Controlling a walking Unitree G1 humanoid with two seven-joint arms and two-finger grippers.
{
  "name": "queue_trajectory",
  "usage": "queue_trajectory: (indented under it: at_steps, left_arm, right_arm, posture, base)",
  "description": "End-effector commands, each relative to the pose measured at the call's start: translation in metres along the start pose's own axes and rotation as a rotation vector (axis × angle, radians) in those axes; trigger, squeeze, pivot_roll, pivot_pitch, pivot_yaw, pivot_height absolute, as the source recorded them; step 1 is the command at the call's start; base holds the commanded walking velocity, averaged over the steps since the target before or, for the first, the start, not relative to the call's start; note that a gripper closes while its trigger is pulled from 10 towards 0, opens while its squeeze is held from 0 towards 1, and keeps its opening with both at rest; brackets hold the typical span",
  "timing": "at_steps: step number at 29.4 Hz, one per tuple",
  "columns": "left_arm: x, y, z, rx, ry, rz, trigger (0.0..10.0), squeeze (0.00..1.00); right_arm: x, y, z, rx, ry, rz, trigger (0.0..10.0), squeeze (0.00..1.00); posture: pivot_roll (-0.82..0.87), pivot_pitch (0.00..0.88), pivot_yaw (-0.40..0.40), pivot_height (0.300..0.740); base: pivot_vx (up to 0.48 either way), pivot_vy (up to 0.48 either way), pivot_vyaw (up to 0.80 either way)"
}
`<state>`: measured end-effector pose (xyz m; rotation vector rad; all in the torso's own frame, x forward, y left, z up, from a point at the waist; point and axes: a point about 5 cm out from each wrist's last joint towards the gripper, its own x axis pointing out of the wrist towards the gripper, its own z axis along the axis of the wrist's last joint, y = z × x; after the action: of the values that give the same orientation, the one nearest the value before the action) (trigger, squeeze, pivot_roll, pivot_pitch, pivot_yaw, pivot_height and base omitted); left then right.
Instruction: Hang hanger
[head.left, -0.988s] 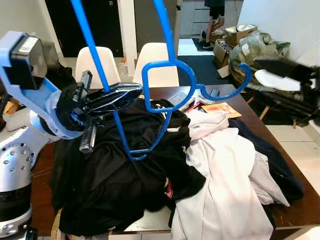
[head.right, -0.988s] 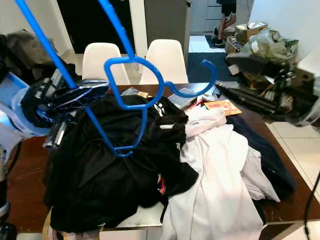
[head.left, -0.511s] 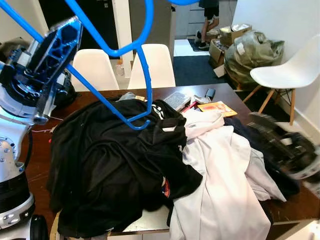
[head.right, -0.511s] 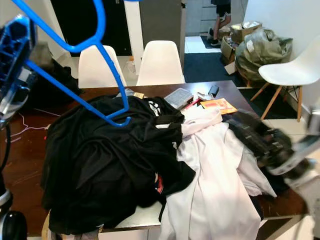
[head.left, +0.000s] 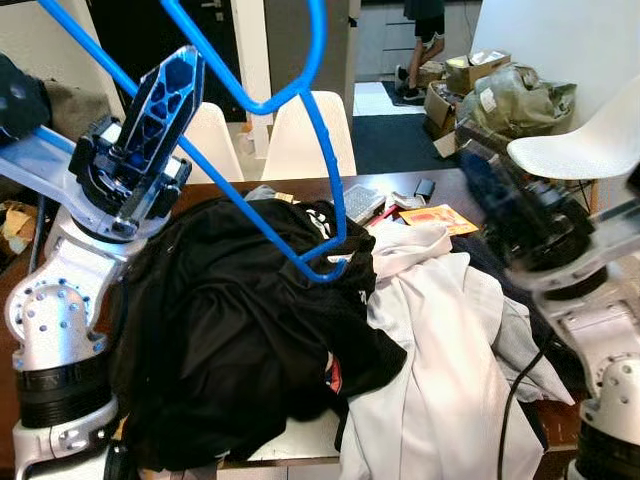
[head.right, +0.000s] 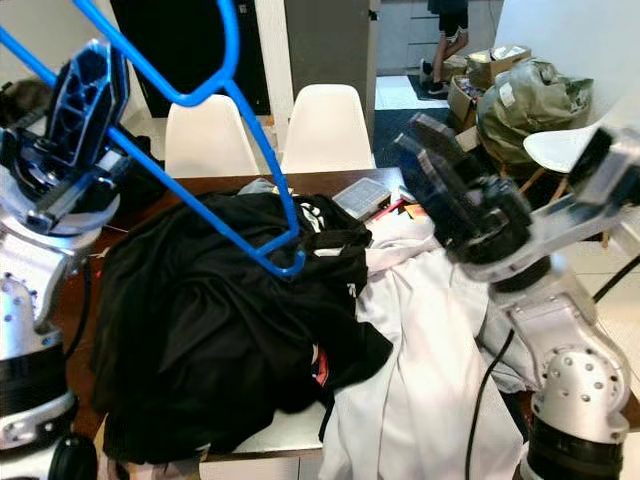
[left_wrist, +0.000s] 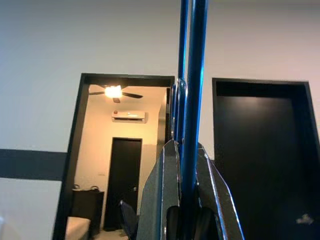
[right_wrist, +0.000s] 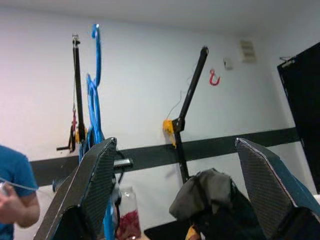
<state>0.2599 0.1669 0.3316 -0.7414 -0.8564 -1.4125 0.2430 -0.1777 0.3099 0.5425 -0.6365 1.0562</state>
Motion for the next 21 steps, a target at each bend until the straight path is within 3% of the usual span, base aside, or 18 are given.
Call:
queue_trajectory:
  at_steps: [1, 11, 15, 21]
  left_arm:
    - [-0.003, 0.001, -0.001, -0.024, -0.016, 0.009, 0.0, 0.0]
    - [-0.013, 0.004, -0.023, -0.117, -0.017, 0.056, 0.0, 0.0]
    - [-0.014, 0.007, -0.043, -0.179, -0.022, 0.091, 0.0, 0.0]
    - [-0.01, 0.008, -0.06, -0.221, -0.016, 0.114, 0.0, 0.0]
  right_arm:
    - [0.003, 0.005, 0.004, -0.011, -0.015, 0.023, 10.0, 0.0]
    - [0.032, 0.02, -0.014, -0.028, 0.044, 0.037, 10.0, 0.0]
    - [0.047, 0.021, -0.023, -0.02, 0.054, 0.003, 10.0, 0.0]
    - [0.052, 0.02, -0.028, -0.024, 0.083, -0.021, 10.0, 0.0]
  posture:
    - [-0.09, 0.002, 0.06, 0.736]
    - [-0.09, 0.003, 0.066, 0.736]
    - [-0.09, 0.001, 0.067, 0.736]
    - [-0.09, 0.002, 0.067, 0.736]
  base:
    - [0.0, 0.0, 0.0]
    - [0.0, 0.0, 0.0]
    - [0.0, 0.0, 0.0]
    - [0.0, 0.0, 0.0]
